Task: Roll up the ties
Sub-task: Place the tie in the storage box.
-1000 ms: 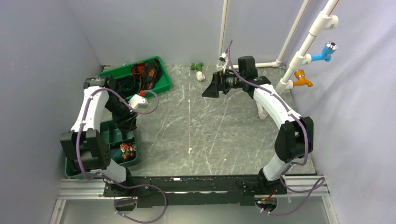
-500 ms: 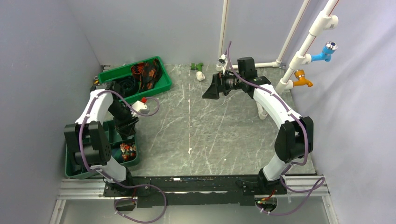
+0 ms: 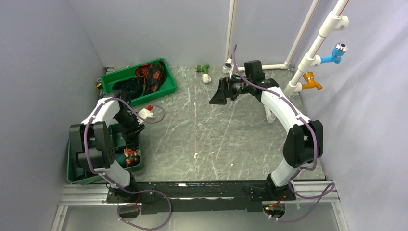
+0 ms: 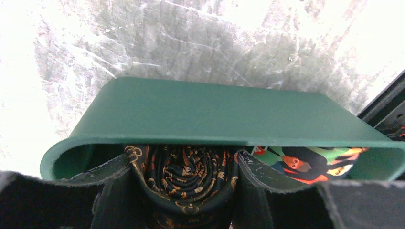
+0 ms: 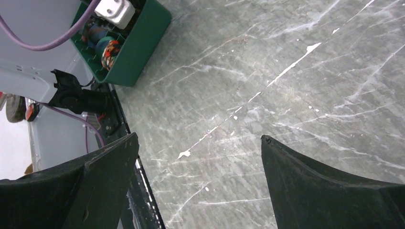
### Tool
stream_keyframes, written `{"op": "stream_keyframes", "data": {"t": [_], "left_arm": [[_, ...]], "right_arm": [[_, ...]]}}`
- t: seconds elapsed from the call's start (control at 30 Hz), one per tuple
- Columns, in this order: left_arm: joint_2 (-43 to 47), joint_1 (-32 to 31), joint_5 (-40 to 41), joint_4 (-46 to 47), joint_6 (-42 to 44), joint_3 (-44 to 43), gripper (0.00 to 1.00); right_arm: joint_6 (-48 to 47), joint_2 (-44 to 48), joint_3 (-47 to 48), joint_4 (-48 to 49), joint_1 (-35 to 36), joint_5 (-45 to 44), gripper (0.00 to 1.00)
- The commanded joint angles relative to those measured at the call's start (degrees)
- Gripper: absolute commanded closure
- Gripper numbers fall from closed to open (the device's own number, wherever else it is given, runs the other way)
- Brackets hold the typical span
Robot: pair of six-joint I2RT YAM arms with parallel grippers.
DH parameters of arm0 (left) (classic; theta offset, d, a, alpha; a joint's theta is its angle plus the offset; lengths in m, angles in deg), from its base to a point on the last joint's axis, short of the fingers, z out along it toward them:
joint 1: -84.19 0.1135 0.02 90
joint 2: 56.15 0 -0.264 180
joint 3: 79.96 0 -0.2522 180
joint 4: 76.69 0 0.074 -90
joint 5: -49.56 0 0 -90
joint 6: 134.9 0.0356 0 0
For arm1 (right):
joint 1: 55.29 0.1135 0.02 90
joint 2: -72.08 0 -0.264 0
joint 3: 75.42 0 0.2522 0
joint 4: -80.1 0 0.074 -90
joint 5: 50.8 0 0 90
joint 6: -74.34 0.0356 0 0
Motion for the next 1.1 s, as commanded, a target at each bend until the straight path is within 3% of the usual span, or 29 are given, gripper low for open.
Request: {"op": "stream_keyframes", "data": {"t": [0.0,0.13,0.3,0.53,0.73,1.07], "left_arm": [[-1.2,0.1,0.9,5.6,0.1,2.1,1.0],[-2.9,0.2,1.8,8.8,0.4,3.5,1.0],[-4.0,0.4,1.9,13.0,1.3,5.6,0.79],[-4.3,0.5,1.3,17.2,1.5,8.2,0.69],[-3.1,0.4,-1.7,11.4,-1.6,3.0,0.43],[1.8,0.1,-3.3,5.7,-2.3,-1.5,0.34]], "right_arm": [[-2.0,1.2,2.6,-1.2,0.1,0.4,0.0],[-2.1,1.3,2.5,-1.9,0.1,0.2,0.0],[-2.4,1.7,2.8,-3.3,0.0,0.0,0.0],[-2.4,2.2,2.1,-3.0,0.0,-0.1,0.0],[-2.4,2.2,2.0,-2.7,0.0,0.0,0.0],[-0.4,2.3,0.7,0.3,0.1,0.8,0.0]]}}
